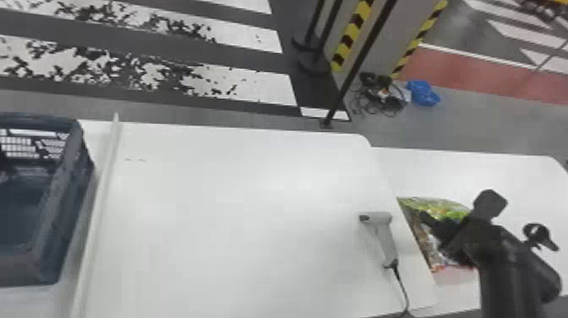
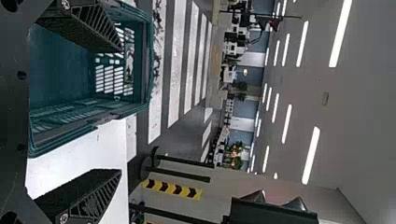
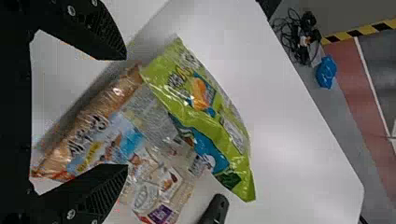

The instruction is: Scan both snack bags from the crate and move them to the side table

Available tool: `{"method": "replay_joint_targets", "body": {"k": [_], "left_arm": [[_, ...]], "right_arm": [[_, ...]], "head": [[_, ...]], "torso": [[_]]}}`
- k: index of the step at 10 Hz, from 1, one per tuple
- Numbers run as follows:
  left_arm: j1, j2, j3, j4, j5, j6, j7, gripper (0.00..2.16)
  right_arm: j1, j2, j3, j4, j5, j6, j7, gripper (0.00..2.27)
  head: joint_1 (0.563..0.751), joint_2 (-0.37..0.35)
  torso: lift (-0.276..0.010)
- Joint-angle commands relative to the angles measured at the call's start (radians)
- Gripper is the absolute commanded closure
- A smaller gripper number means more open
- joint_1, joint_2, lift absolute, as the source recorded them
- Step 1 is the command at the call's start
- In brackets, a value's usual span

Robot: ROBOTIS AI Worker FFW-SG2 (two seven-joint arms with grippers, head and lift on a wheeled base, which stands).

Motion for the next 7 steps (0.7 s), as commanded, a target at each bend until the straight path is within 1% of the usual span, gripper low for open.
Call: {"method": "replay_joint_targets", "body": {"k": [1, 2, 3, 4, 5, 6, 7], "left_arm": [[0.000, -0.002, -0.007, -0.012, 0.001, 0.000, 0.013, 0.08], [0.001, -0.005, -0.016, -0.025, 0.001, -0.010, 0.022, 0.08], [0.008, -0.007, -0.035, -0.030, 0.001, -0.092, 0.058, 0.08], [0.008, -0.007, -0.036, -0.042, 0.001, -0.089, 0.068, 0.08], [0.009, -0.007, -0.038, -0.058, 0.001, -0.089, 0.073, 0.08], [0.012, -0.008, -0.042, -0.070, 0.001, -0.086, 0.079, 0.08], [0.011, -0.011, -0.047, -0.075, 0.003, -0.086, 0.079, 0.08]], "right_arm": [[0.118, 0.073, 0.045, -0.214, -0.052, 0.065, 0.019, 0.08], [0.187, 0.125, 0.087, -0.347, -0.047, 0.062, 0.046, 0.08], [0.263, 0.160, 0.139, -0.484, -0.033, 0.062, 0.066, 0.08], [0.335, 0.203, 0.194, -0.614, 0.002, 0.043, 0.074, 0.08], [0.400, 0.234, 0.260, -0.714, 0.057, -0.018, 0.074, 0.08], [0.449, 0.258, 0.312, -0.781, 0.106, -0.076, 0.074, 0.08], [0.467, 0.278, 0.337, -0.817, 0.146, -0.101, 0.072, 0.08]], "head": [[0.695, -0.350], [0.695, -0.350], [0.695, -0.350], [0.695, -0.350], [0.695, -0.287], [0.695, -0.263], [0.695, -0.216]], "torso": [[-0.029], [-0.029], [-0.029], [-0.029], [-0.029], [-0.029], [-0.029]]}}
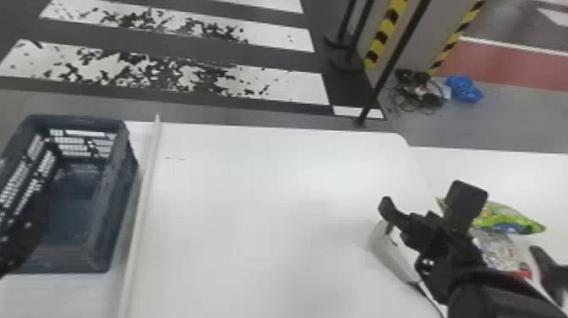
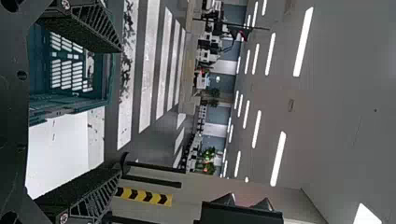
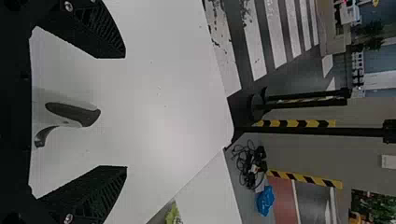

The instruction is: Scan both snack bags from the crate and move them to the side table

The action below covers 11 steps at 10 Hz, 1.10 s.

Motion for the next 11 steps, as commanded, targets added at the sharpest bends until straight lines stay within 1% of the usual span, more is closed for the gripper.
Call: {"method": "replay_joint_targets", "body": {"k": [1, 2, 3, 4, 5, 6, 7, 8, 9, 11], "left_arm": [[-0.001, -0.002, -0.007, -0.005, 0.000, 0.000, 0.001, 0.08], [-0.002, -0.002, -0.013, -0.006, 0.001, 0.000, 0.001, 0.08], [0.004, -0.003, -0.018, -0.021, 0.000, -0.009, 0.007, 0.08], [0.007, -0.012, -0.033, -0.032, -0.023, -0.061, 0.042, 0.08], [0.015, -0.018, -0.064, -0.034, -0.078, -0.169, 0.098, 0.08], [0.021, -0.022, -0.076, -0.038, -0.086, -0.181, 0.104, 0.08], [0.024, -0.023, -0.081, -0.038, -0.086, -0.178, 0.104, 0.08], [0.028, -0.026, -0.087, -0.038, -0.086, -0.172, 0.102, 0.08], [0.038, -0.031, -0.091, -0.052, -0.086, -0.138, 0.102, 0.08], [0.056, -0.043, -0.094, -0.110, -0.085, 0.059, 0.102, 0.08]], "right_arm": [[0.033, 0.013, 0.018, -0.054, 0.016, -0.004, 0.000, 0.08], [0.070, 0.019, 0.021, -0.106, 0.004, 0.002, 0.000, 0.08], [0.116, 0.038, 0.043, -0.173, 0.009, 0.002, 0.000, 0.08], [0.141, 0.073, 0.073, -0.204, 0.044, -0.041, 0.000, 0.08], [0.165, 0.092, 0.107, -0.201, 0.087, -0.172, 0.000, 0.07], [0.198, 0.092, 0.141, -0.190, 0.105, -0.332, 0.001, 0.04], [0.238, 0.092, 0.167, -0.183, 0.119, -0.513, 0.034, 0.03], [0.273, 0.092, 0.190, -0.183, 0.122, -0.636, 0.069, 0.04], [0.311, 0.092, 0.211, -0.189, 0.124, -0.709, 0.072, 0.05], [0.400, 0.092, 0.248, -0.230, 0.125, -0.728, 0.071, 0.05]], "head": [[0.695, -0.182], [0.695, -0.169], [0.695, -0.162], [0.695, -0.147], [0.695, -0.134], [0.695, -0.109], [0.695, -0.105], [0.695, -0.094], [0.695, -0.084], [0.695, -0.068]], "torso": [[-0.029], [-0.029], [-0.029], [-0.029], [-0.029], [-0.029], [-0.029], [-0.029], [-0.029], [-0.029]]}}
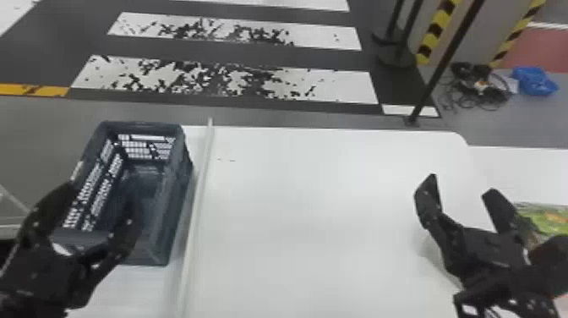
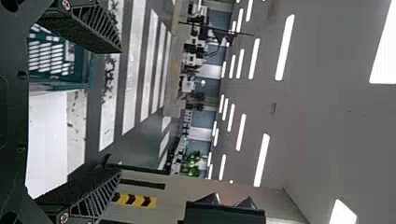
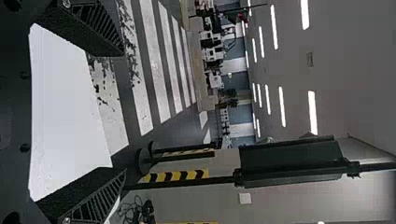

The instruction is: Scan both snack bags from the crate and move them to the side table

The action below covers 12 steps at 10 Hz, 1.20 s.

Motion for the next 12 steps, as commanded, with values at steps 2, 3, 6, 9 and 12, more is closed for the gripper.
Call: {"method": "replay_joint_targets", "body": {"k": [2, 3, 6, 9, 12], "left_arm": [[0.009, -0.013, 0.000, -0.074, 0.012, 0.259, 0.002, 0.09], [0.014, -0.019, -0.006, -0.083, 0.010, 0.259, 0.002, 0.09], [0.032, -0.033, -0.017, -0.098, -0.010, 0.250, 0.014, 0.09], [0.064, -0.035, -0.017, -0.117, -0.034, 0.197, 0.018, 0.09], [0.073, -0.036, -0.018, -0.123, -0.036, 0.191, 0.025, 0.08]], "right_arm": [[0.094, 0.002, 0.018, -0.039, 0.001, 0.017, -0.002, 0.05], [0.125, 0.002, 0.025, -0.056, 0.001, 0.032, -0.002, 0.05], [0.172, 0.002, 0.079, -0.098, 0.038, 0.041, -0.002, 0.07], [0.178, 0.002, 0.081, -0.127, 0.030, 0.084, 0.000, 0.07], [0.195, 0.002, 0.081, -0.153, 0.027, 0.112, 0.008, 0.08]], "head": [[0.695, -0.071], [0.695, -0.080], [0.695, -0.065], [0.695, -0.049], [0.695, -0.041]], "torso": [[-0.029], [-0.029], [-0.029], [-0.029], [-0.029]]}}
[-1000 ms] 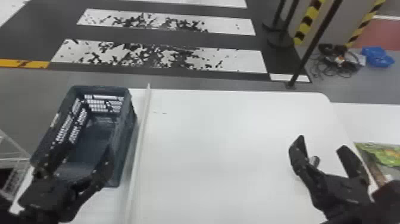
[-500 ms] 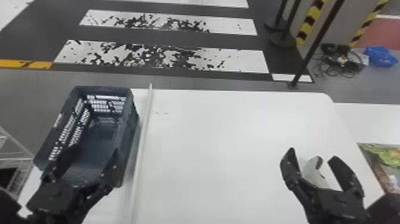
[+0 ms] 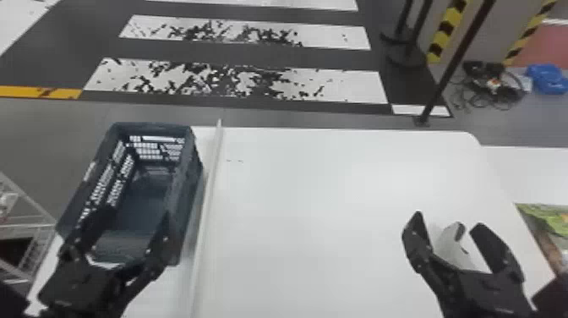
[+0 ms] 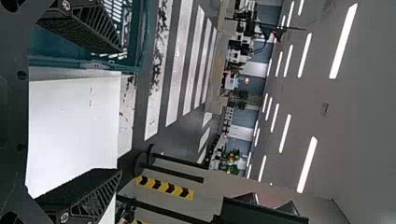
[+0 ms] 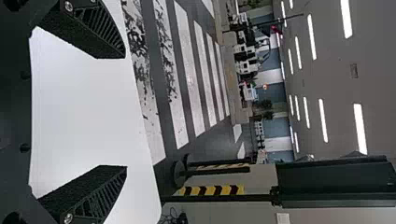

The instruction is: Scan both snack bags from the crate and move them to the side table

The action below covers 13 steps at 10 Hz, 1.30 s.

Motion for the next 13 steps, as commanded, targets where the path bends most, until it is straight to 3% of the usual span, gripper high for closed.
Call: {"method": "replay_joint_targets", "body": {"k": [1, 13], "left_arm": [[0.000, 0.000, 0.000, -0.002, 0.000, 0.000, 0.000, 0.08], [0.000, 0.000, 0.002, 0.004, 0.005, -0.016, -0.003, 0.08]], "right_arm": [[0.004, 0.002, -0.001, -0.006, -0.002, 0.010, 0.005, 0.08], [0.007, 0.002, -0.012, -0.009, -0.028, 0.013, 0.030, 0.09]], "head": [[0.695, -0.040], [0.695, -0.031]], "torso": [[-0.029], [-0.029]]}}
